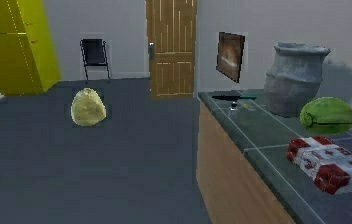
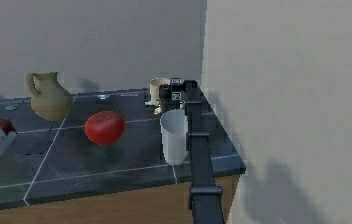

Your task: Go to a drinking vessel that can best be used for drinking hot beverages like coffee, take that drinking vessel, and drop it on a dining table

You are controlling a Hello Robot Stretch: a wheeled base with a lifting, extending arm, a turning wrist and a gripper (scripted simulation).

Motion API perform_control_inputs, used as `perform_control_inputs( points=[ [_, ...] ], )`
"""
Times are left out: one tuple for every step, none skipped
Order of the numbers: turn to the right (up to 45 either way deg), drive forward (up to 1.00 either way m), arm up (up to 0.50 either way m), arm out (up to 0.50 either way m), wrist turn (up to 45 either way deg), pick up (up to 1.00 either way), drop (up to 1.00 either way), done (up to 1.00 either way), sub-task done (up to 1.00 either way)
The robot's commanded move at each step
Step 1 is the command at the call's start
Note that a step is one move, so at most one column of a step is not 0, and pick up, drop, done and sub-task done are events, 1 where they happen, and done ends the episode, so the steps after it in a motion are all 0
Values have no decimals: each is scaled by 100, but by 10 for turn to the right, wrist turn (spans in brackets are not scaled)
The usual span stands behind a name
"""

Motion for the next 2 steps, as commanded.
perform_control_inputs(
  points=[
    [0, 0, 0, 0, 0, 100, 0, 0, 0],
    [0, 0, 10, 0, 0, 0, 0, 0, 0]
  ],
)
